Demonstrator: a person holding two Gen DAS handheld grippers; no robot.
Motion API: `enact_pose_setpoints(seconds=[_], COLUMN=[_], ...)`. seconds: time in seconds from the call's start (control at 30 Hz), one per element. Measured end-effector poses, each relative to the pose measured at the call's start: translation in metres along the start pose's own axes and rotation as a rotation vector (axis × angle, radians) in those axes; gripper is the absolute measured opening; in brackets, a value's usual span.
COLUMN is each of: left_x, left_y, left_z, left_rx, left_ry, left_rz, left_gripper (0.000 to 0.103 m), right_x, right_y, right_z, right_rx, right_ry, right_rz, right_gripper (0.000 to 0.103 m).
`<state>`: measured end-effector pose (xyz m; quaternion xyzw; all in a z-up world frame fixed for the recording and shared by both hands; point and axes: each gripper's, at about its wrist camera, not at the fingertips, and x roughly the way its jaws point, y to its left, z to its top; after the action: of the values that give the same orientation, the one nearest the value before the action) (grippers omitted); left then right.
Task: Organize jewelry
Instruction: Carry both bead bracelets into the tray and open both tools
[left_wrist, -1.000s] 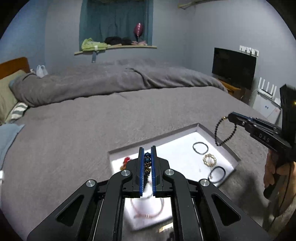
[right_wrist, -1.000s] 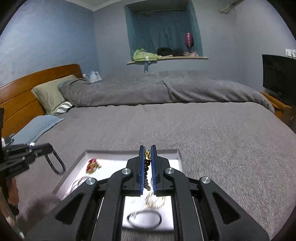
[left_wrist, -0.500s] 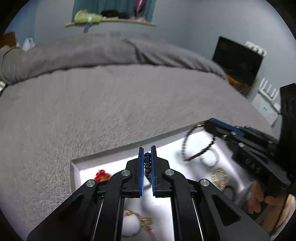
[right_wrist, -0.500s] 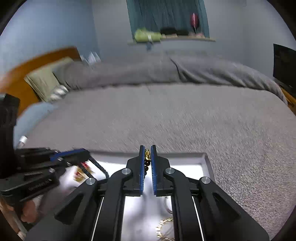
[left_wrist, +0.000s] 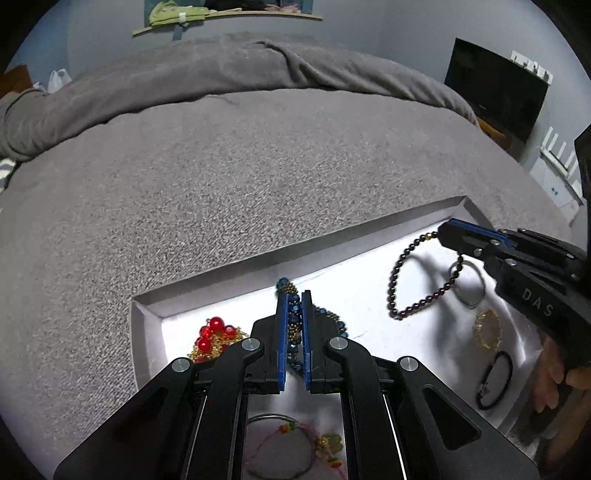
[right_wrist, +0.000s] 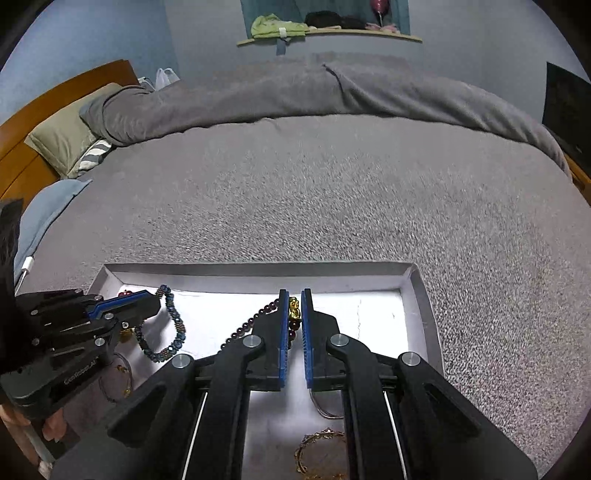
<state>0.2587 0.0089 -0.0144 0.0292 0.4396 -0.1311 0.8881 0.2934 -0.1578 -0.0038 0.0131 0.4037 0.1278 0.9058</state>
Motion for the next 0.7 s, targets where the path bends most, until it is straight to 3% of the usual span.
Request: enact_pose_setpoints(seconds=[0.33, 0.4, 0.47, 0.53, 0.6, 0.7], left_x=[0.004, 0.004, 0.003, -0.001, -0.006, -0.012], left_y=[0.001, 0.002, 0.003, 0.004, 0.003, 0.001], left_z=[-0.001, -0.001, -0.001, 0.0, 0.0, 0.001], left_rx=[-0.005, -0.01, -0.014, -0.014, -0.013, -0.009], left_ry=[0.018, 0.02, 0.014, -0.008, -0.032, -0.058], left_rz=[-0.008, -0.015, -0.017, -0.002, 0.0, 0.002], left_gripper=[0.008, 0.009, 0.015, 0.027, 0.028, 0.031], right_x=[0.002, 0.0, -0.005, -0.01, -0.016, -0.026], right_y=[-0.004, -0.006, -0.008, -0.009, -0.011, -0.016], right_z=[0.0, 0.0, 0.0, 0.001, 0.001, 0.001], right_rx=[0.03, 0.041, 0.049, 0.056, 0.069, 0.093], right_ry=[0.019, 0.008, -0.015, -0.035, -0.061, -0.109], right_rz=[0.024, 0.031, 0.034, 0.029, 0.035, 0.05], right_gripper=[0.007, 0.013, 0.032, 0.032, 0.033, 0.047])
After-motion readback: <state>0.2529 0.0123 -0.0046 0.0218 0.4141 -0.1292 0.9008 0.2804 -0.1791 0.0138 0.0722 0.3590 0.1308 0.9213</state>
